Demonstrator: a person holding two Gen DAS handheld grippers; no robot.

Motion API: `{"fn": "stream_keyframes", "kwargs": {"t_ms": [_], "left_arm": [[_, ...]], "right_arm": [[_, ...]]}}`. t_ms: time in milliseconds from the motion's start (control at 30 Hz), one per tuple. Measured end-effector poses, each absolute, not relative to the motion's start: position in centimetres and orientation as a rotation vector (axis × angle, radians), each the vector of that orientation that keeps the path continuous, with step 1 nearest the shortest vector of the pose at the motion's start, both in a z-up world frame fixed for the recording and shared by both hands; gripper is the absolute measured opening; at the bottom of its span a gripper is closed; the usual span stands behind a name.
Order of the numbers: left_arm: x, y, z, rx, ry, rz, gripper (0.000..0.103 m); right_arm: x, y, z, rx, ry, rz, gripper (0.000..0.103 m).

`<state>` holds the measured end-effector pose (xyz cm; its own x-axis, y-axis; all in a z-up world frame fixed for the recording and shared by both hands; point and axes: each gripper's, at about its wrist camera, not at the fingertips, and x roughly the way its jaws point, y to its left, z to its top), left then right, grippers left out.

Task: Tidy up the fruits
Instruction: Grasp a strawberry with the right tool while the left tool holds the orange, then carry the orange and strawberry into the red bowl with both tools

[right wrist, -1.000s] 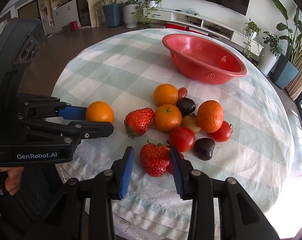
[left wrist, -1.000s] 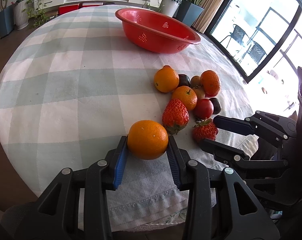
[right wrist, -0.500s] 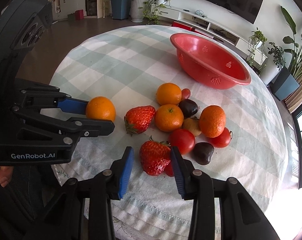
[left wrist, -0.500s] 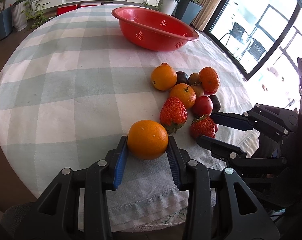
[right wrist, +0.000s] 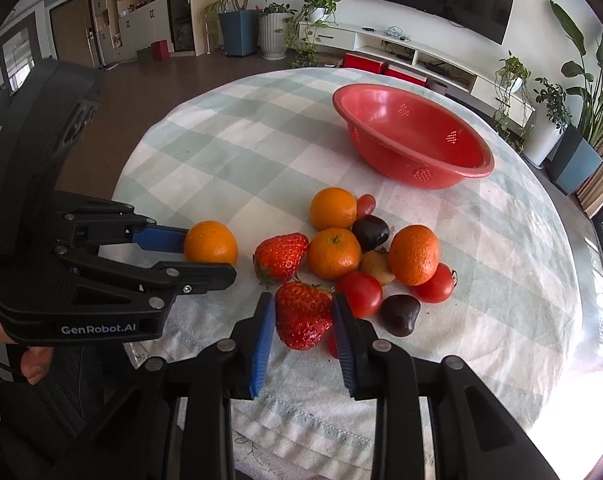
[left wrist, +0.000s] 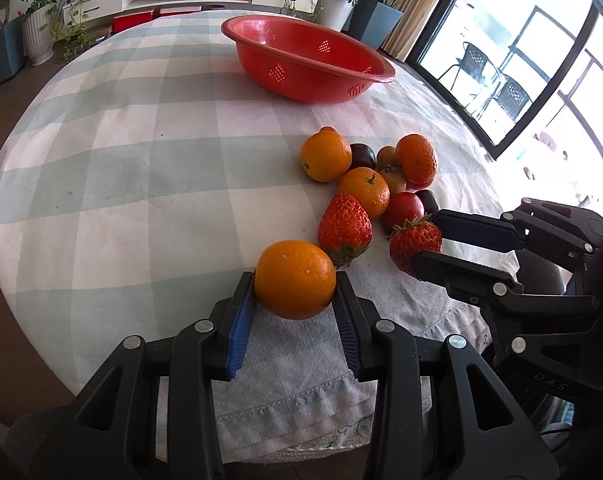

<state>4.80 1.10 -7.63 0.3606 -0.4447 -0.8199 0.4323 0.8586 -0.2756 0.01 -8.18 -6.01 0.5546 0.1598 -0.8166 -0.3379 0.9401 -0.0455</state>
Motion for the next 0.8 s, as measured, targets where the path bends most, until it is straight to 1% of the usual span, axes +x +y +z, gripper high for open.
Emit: {"fn": "stream_keyframes", "kwargs": {"t_ms": [233,467,633,800], "left_arm": [[5.2,1.7,-6.7,-0.019,1.044,-0.554,0.036],[6.8,2.4,-4.7,-0.024,1.004,-0.539,0.036],[9.5,2.0,-1.8,-0.01,0.949,-0.539,0.036],[14.1,-0.1,0.9,0.019,0.908,-0.561,0.036]], "right_arm": [[0.0,-9.1,-5.3,-0.122,0.918,0.324,0.032],[0.7,-11.7,-3.3,0.013,0.873,0.346,0.031],[2.6,-14.5,-0.7,0.044,0.807,0.308,0.031],[6.6,-16.5,1.7,0.044,0.751,0.291,0.031]]}}
